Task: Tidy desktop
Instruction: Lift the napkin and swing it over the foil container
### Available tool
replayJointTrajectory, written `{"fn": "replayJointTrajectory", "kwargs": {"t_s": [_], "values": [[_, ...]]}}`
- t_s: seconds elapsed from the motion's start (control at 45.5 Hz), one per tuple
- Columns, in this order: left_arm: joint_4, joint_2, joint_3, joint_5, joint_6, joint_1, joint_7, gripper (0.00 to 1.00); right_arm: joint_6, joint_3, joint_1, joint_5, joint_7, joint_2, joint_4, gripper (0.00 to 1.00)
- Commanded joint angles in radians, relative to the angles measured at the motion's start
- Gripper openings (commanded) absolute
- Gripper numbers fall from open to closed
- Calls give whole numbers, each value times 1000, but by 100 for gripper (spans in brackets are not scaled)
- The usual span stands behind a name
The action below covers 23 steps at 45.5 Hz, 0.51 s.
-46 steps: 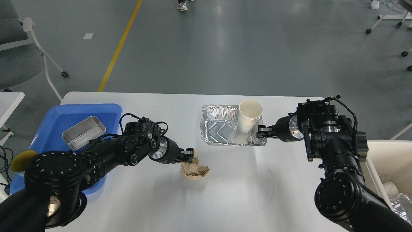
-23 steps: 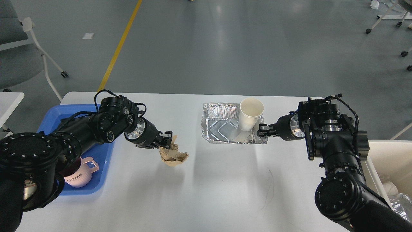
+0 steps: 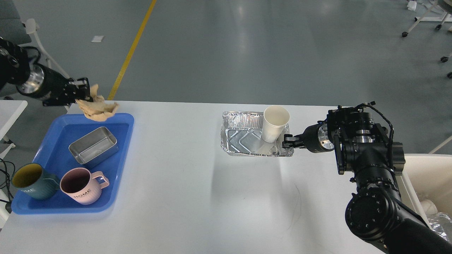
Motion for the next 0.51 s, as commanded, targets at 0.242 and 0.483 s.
{"fn": "replayJointTrajectory", "kwargs": {"t_s": [0.242, 0.483], "values": [[10, -135, 8, -55, 0, -319, 29, 0, 4, 0, 14, 0, 2, 6, 0, 0], [19, -402, 8, -74, 0, -320, 39, 0, 4, -5, 19, 0, 6, 6, 2, 0]]}}
